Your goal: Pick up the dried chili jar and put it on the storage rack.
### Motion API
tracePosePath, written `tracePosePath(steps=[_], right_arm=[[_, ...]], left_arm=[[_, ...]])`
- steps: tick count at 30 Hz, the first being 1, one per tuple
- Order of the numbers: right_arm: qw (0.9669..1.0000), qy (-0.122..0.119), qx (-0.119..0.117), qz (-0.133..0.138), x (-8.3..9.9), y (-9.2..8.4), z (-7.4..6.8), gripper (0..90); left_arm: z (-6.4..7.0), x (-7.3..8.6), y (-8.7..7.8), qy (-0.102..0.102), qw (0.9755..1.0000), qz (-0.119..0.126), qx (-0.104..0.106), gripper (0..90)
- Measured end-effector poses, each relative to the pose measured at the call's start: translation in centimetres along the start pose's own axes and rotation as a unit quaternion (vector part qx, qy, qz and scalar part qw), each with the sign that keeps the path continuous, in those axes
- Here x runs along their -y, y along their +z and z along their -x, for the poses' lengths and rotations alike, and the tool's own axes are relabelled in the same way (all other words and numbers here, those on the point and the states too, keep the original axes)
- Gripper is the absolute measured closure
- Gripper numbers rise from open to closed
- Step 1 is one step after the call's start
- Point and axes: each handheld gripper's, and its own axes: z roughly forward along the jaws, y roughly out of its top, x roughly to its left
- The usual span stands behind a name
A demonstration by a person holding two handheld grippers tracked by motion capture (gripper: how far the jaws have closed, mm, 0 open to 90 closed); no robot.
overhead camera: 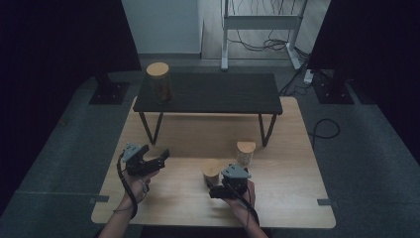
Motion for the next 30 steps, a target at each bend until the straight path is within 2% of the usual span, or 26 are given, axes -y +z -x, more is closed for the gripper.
tracePosePath(steps=[14, 30], right_arm=[[0.9996, -0.003, -0.027, -0.011, -0.6, 1.7, 0.4, 0.0], [0.9991, -0.020, -0.018, -0.032, -1.5, 3.6, -0.1, 1.1]], left_arm=[[-0.3, 0.0, 0.3, -0.004, 1.0000, -0.006, -0.001, 6.7], [-0.5, 0.1, 0.5, -0.005, 0.9999, -0.008, -0.004, 6.7]])
